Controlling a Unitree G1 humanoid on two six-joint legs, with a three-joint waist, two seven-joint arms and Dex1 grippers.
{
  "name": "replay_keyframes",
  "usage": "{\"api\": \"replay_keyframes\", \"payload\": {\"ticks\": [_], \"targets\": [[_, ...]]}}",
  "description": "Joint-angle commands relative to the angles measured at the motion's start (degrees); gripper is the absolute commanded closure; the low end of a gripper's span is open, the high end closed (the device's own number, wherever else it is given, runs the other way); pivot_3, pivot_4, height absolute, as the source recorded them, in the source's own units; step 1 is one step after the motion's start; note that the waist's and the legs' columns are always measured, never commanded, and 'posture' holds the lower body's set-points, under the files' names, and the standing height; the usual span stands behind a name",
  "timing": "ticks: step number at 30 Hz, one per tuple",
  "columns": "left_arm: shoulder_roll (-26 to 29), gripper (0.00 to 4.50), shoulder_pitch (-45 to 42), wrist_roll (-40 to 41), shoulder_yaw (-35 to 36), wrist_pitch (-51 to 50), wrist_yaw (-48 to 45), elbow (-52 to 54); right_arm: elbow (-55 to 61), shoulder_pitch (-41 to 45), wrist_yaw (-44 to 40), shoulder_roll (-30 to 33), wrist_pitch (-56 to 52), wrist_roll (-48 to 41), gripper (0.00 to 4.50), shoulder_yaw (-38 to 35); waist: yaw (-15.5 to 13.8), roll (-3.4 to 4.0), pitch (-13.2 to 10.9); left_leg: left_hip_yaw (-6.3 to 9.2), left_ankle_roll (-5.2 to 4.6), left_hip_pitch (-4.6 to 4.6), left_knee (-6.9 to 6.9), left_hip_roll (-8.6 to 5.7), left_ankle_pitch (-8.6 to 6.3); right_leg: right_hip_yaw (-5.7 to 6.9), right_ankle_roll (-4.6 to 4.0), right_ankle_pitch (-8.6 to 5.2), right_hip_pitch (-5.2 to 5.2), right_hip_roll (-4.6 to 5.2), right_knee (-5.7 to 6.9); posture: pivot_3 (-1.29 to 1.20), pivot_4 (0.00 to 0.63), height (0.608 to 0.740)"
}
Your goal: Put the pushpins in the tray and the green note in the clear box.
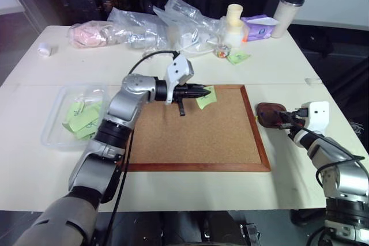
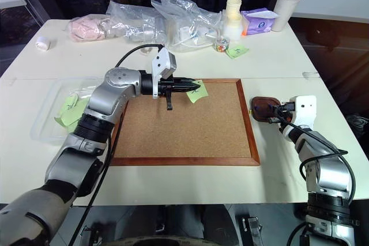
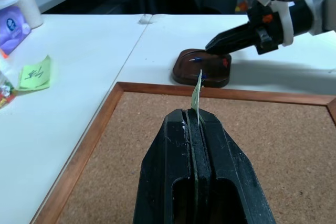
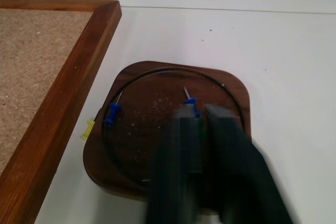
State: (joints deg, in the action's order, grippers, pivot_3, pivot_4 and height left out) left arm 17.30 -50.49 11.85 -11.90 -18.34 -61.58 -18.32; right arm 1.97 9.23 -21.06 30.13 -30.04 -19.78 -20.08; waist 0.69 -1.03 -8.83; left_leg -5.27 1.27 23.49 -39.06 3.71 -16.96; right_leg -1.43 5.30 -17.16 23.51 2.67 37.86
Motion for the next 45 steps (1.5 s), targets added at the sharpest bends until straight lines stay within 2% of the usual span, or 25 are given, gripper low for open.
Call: {"api": "replay_keyframes", "payload": {"ticks": [1,5,12,17,21,24,27,29,31,35,40,43,45], "targets": [[0.3,4.5,0.7,0.6,1.0,-0.3,0.8,2.8,0.5,0.8,-0.2,0.6,1.1,-0.2,2.14,-1.1,-0.1,0.0,0.0,0.0,0.01,0.0,0.0,0.0,0.0,0.0,0.0,0.0,0.0,0.0,0.01,0.0,0.15,0.734],[0.2,4.5,1.4,1.0,1.2,-1.3,1.6,3.4,0.8,0.8,-0.1,0.5,1.1,-0.5,0.04,-1.5,-0.1,0.0,0.0,0.0,0.05,0.0,-0.03,0.0,0.03,0.0,0.0,0.0,0.0,0.01,0.01,0.0,0.15,0.734],[0.1,4.5,0.6,1.1,3.0,-1.2,4.2,1.1,2.6,0.7,0.9,-0.7,0.4,-2.7,0.04,-3.4,-0.1,0.0,0.0,0.0,0.11,0.0,-0.03,0.0,0.06,0.0,0.0,0.0,0.0,0.01,0.02,0.0,0.15,0.734],[0.0,4.5,0.4,0.5,3.8,-0.9,6.2,0.5,3.4,3.0,4.6,-4.0,-3.4,-9.6,0.04,-9.0,-0.1,0.01,0.0,0.0,0.26,0.0,-0.03,0.0,0.15,0.0,0.0,0.0,0.0,0.01,0.05,0.0,0.15,0.734],[0.4,4.5,-0.1,0.7,6.3,-2.2,11.1,0.9,6.0,3.3,4.7,-3.5,-4.7,-12.1,0.04,-10.1,-0.1,0.01,0.0,0.01,0.27,0.0,-0.03,0.0,0.16,0.0,0.0,0.0,0.0,0.01,0.06,0.0,0.15,0.734],[1.7,4.5,-0.1,-0.3,9.5,-5.2,18.1,3.4,12.5,2.7,0.2,-0.5,-5.8,-13.5,0.04,-6.7,0.1,0.04,0.0,0.13,0.19,0.0,-0.03,0.01,0.11,-0.02,0.0,0.0,0.02,0.01,0.07,0.0,0.15,0.734],[2.2,4.5,-1.1,-1.6,15.0,-13.4,30.9,6.5,20.5,3.1,-5.6,2.5,-9.4,-19.0,0.04,-3.2,0.3,0.05,0.0,0.18,0.02,0.0,-0.03,0.02,0.01,-0.04,0.0,0.0,0.05,0.0,0.13,0.0,0.15,0.734],[0.7,4.5,-2.9,-5.2,23.7,-28.7,48.3,9.4,26.2,5.6,-9.2,4.1,-14.0,-26.2,0.04,0.0,0.3,0.04,0.0,0.28,0.01,0.0,-0.03,0.04,0.01,-0.01,0.0,0.0,0.05,-0.04,0.16,0.0,0.15,0.734],[0.6,4.5,-1.6,-9.7,29.3,-39.4,58.7,16.4,29.4,10.1,-12.9,5.4,-17.8,-30.6,0.04,5.5,0.7,0.03,0.0,0.34,-0.01,0.0,-0.05,0.05,-0.01,-0.01,0.0,0.0,0.05,-0.05,0.2,0.0,0.15,0.734],[4.7,4.5,5.3,-14.5,29.5,-49.1,62.6,31.9,28.5,16.3,-17.9,6.0,-19.5,-30.8,0.04,14.2,0.1,0.0,-0.1,0.61,0.01,-0.01,0.02,0.01,0.0,0.01,-0.01,-0.01,0.05,-0.09,0.21,0.0,0.15,0.734],[5.4,4.5,12.9,-15.9,33.3,-58.4,64.0,41.0,23.1,20.3,-21.1,4.1,-16.7,-26.8,0.04,20.3,-1.1,-0.11,-0.1,0.56,0.22,0.02,-0.09,-0.12,0.12,0.05,0.0,0.01,-0.03,0.15,0.19,0.0,0.15,0.734],[5.0,4.5,14.5,-15.6,34.8,-59.7,63.9,42.6,21.2,20.7,-22.5,3.6,-15.4,-25.3,0.04,21.9,-1.5,-0.18,-0.1,0.59,0.15,0.02,-0.11,-0.17,0.08,0.08,0.0,0.01,-0.04,0.19,0.2,0.0,0.15,0.734],[5.8,3.81,15.1,-15.1,34.5,-58.8,63.2,42.5,20.4,20.6,-23.3,3.5,-14.6,-24.4,0.0,22.5,-1.4,-0.19,-0.1,0.6,0.15,0.02,-0.11,-0.17,0.08,0.09,0.0,0.01,-0.04,0.19,0.2,0.0,0.15,0.734]]}}
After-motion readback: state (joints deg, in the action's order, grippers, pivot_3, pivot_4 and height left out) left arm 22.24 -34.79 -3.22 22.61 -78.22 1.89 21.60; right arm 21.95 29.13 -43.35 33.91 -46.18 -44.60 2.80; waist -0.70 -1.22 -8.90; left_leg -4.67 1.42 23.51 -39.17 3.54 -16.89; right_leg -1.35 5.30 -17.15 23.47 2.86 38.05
